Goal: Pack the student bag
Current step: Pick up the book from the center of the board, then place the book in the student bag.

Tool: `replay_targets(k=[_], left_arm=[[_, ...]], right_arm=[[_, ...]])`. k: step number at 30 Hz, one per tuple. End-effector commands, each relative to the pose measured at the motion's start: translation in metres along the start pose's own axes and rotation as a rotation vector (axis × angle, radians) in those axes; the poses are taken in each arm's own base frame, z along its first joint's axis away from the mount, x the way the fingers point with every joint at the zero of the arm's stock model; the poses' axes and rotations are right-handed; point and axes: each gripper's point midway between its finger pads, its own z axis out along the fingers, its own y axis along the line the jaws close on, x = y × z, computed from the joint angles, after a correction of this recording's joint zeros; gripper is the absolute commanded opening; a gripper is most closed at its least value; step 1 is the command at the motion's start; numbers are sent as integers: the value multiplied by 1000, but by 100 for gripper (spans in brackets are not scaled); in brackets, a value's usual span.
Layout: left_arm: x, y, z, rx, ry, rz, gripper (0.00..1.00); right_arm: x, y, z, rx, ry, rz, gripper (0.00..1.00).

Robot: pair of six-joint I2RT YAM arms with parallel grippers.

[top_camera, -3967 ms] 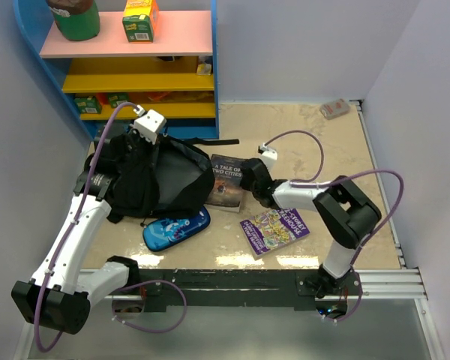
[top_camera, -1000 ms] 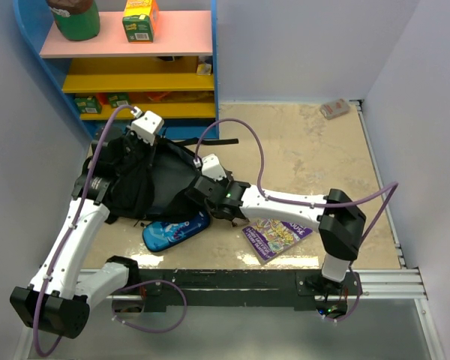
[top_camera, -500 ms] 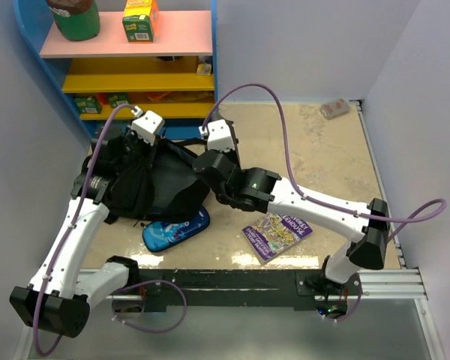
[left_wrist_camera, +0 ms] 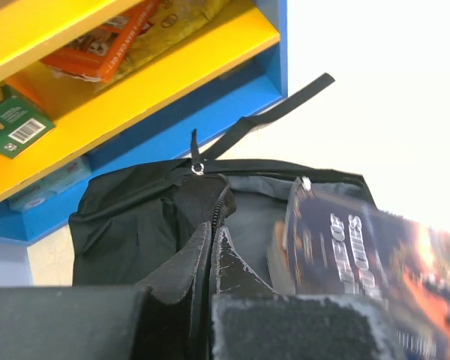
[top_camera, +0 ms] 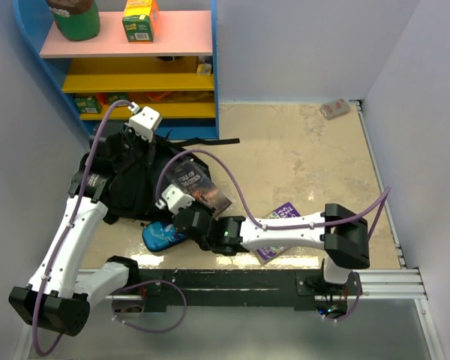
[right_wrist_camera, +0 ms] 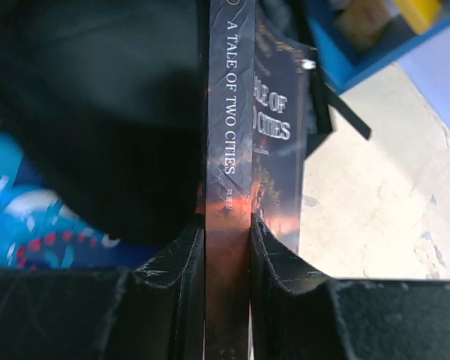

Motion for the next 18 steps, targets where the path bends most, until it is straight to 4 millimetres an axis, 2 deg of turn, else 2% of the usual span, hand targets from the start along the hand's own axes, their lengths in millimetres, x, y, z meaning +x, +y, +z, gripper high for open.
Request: replay_targets(k=[1, 4, 6, 7, 9, 10, 12, 13, 18], left_arm=[[-54, 12, -10, -46, -142, -39, 0], [-60, 2, -11, 10, -156, -50, 0], [-63, -10, -11, 81, -162, -51, 0], [-65, -14, -12, 105, -165, -48, 0], [-66, -25, -13, 174, -165, -39, 0], [-67, -28, -15, 192, -163, -38, 0], [-69, -34, -18, 231, -167, -27, 0], [-70, -36, -19, 242, -167, -25, 0], [-68, -44, -21, 293, -157, -9, 0]], right_arm=[[-45, -4, -11, 3, -153, 25, 0], [-39, 2, -13, 19, -167, -68, 0], [-42, -5, -11, 86, -167, -96, 0], [-54, -11, -13, 113, -197, -122, 0], [-60, -24, -15, 180, -224, -167, 0], [-70, -29, -17, 207, -254, -229, 0], [-70, -31, -15, 238, -272, -314, 0], [-77, -34, -15, 269, -305, -368, 0], [-67, -30, -15, 307, -427, -621, 0]])
